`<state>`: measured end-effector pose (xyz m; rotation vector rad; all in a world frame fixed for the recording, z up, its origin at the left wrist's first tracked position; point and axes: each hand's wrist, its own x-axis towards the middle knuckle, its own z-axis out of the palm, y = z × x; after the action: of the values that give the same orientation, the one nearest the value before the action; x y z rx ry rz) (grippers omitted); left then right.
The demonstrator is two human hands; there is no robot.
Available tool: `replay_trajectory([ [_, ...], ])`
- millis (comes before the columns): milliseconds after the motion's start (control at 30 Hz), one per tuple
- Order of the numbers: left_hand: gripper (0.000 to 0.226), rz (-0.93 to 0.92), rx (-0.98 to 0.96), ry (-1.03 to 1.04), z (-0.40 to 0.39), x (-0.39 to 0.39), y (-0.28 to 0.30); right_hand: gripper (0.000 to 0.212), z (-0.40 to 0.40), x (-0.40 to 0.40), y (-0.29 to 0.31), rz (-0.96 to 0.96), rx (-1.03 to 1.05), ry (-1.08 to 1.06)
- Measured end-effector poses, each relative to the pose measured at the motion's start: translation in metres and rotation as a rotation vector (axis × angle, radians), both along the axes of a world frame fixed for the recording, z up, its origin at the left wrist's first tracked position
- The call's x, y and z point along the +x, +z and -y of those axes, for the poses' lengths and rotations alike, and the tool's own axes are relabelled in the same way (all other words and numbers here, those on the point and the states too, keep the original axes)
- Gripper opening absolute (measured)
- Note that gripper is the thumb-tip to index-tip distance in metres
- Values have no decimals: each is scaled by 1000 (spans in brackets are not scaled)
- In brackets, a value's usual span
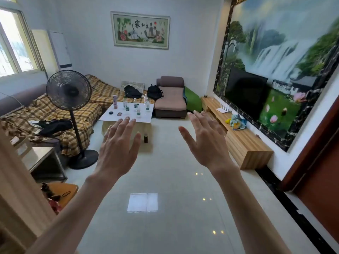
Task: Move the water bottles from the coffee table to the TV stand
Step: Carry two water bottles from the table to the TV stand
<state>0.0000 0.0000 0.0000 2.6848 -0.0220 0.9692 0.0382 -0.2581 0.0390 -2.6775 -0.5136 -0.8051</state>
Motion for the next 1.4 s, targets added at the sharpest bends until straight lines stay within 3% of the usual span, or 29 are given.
replay_trajectory([
  [667,65,-27,30,93,4,267,13,70,-4,294,1,-18,-10,104],
  [1400,58,-54,12,26,-164,610,-5,71,-179,638,-30,-84,-40,63],
])
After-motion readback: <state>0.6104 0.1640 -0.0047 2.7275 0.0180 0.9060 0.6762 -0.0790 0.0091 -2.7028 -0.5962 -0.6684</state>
